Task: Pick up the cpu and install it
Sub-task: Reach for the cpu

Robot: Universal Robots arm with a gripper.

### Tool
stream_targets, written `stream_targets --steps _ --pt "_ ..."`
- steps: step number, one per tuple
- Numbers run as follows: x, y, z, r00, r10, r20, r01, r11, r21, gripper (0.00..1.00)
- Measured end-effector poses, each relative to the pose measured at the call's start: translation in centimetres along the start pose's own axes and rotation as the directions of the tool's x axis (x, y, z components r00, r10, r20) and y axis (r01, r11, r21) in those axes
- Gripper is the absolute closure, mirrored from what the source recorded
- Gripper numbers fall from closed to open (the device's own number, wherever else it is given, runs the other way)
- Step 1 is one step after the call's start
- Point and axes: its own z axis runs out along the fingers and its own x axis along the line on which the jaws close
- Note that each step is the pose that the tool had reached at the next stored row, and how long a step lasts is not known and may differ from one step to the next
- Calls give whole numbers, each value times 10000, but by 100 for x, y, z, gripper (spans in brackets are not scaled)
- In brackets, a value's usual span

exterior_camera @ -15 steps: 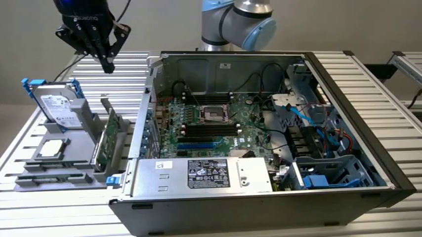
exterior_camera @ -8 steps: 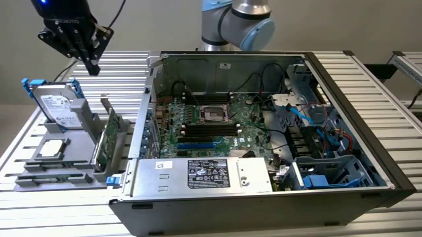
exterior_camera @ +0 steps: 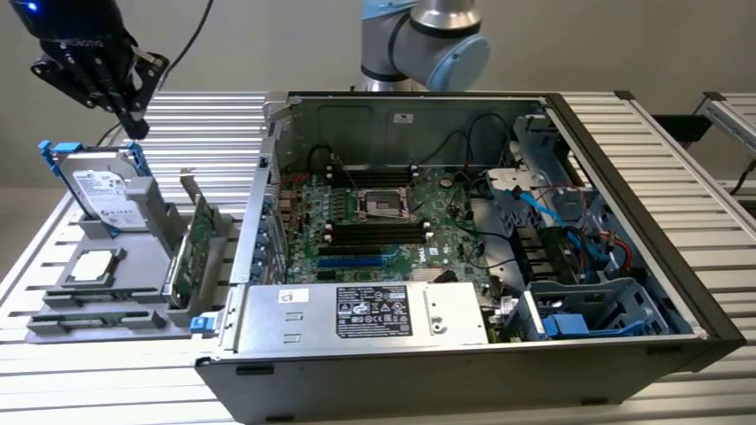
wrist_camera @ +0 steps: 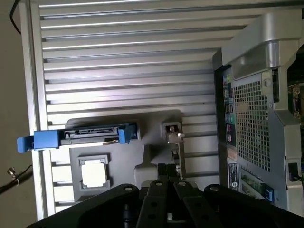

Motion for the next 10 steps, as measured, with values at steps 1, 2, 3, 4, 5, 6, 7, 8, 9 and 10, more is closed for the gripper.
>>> stream_targets --steps 1,2,3,4,5,6,7,8,9,10 --pt "45 -3 6 10000 0 -1 0 10000 1 89" --pt "90 -7 13 10000 1 -1 -1 10000 1 89" --pt "138 -10 20 10000 1 -1 -1 10000 1 89" --pt "183 -14 27 10000 1 0 -1 10000 0 89" --pt "228 -17 34 10000 1 -2 -1 10000 1 89" --pt "273 -21 41 10000 1 -3 -1 10000 1 89" --pt "318 -25 49 10000 1 -4 -1 10000 1 89" --pt "363 -28 56 10000 1 -5 -1 10000 1 89" --pt "408 -32 64 10000 1 -7 -1 10000 1 89" --pt "457 -36 74 10000 1 -7 -1 10000 1 89"
